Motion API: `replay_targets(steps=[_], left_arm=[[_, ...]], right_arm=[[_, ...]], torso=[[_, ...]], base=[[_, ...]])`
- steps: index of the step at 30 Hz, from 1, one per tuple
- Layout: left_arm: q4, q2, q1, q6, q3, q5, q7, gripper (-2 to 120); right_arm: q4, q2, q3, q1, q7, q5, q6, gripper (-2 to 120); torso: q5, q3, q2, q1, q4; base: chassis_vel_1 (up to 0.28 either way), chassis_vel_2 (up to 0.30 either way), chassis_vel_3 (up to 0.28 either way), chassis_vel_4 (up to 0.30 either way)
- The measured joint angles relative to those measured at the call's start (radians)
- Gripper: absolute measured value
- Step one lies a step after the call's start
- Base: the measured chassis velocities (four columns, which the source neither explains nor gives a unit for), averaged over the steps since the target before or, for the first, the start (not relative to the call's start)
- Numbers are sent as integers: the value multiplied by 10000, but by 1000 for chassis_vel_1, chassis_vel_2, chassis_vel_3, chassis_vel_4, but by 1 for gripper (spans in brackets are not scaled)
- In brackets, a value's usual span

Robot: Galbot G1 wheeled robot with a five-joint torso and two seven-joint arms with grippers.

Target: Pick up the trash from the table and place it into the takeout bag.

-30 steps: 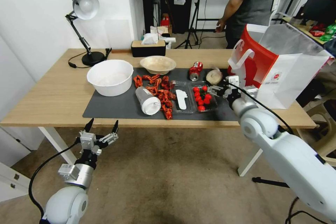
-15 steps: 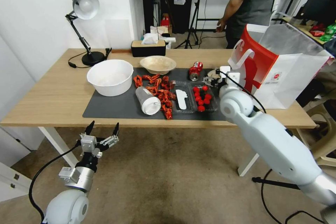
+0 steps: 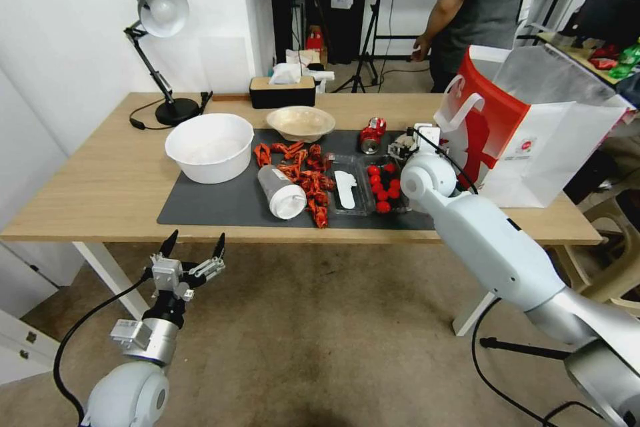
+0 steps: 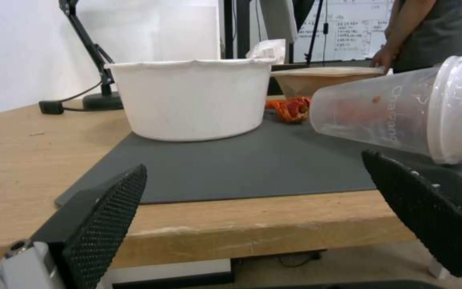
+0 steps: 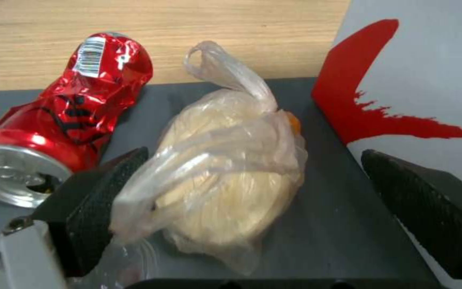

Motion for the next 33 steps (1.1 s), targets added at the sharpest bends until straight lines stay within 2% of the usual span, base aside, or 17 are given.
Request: replay_targets(steps=[16,21,22,24,25,26,27,28,30,31,33], left_arm=[[-4,16,1,-35,17,-23,0,100],[-32,24,60,-36,10,-26,0,100],[-32,24,60,-36,10,-26,0,100],[-34,21,69,-40,28,-23,-1,100],[-34,21,69,-40,28,-23,-1,100],[-44,19,40,-41,57,-21,-13,100],[-45,42,16,-41,61,-21,-22,100],[-45,42,16,-41,61,-21,-22,100],[-44,64,8,-41,61,-22,-27,100],[-44,64,8,-41,61,-22,-27,100],[-23,72,6,-41,63,-22,-28,100]], right_arm=[[-489,178,-7,115,57,226,-387,98],[-518,205,29,104,55,271,-386,83],[-518,205,29,104,55,271,-386,83],[-529,210,36,109,52,289,-383,75],[-529,210,36,109,52,289,-383,75],[-517,201,71,112,58,366,-375,59],[-486,176,85,110,75,422,-367,51],[-486,176,85,110,75,422,-367,51],[-460,162,116,100,103,479,-351,41],[-460,162,116,100,103,479,-351,41],[-419,152,152,90,123,510,-330,29]], torso=[[2,0,2,0,1],[1,0,2,0,1],[1,0,2,0,1],[1,0,2,0,1],[1,0,2,0,1],[1,0,2,0,1],[1,0,2,0,1],[1,0,2,0,1],[0,0,2,0,0],[0,0,2,0,0],[1,0,2,0,1]], base=[[0,0,0,0],[0,0,0,0],[0,0,0,0],[0,0,0,0],[0,0,0,0],[0,0,0,0],[0,0,0,0],[0,0,0,0],[0,0,0,0],[0,0,0,0],[0,0,0,0]])
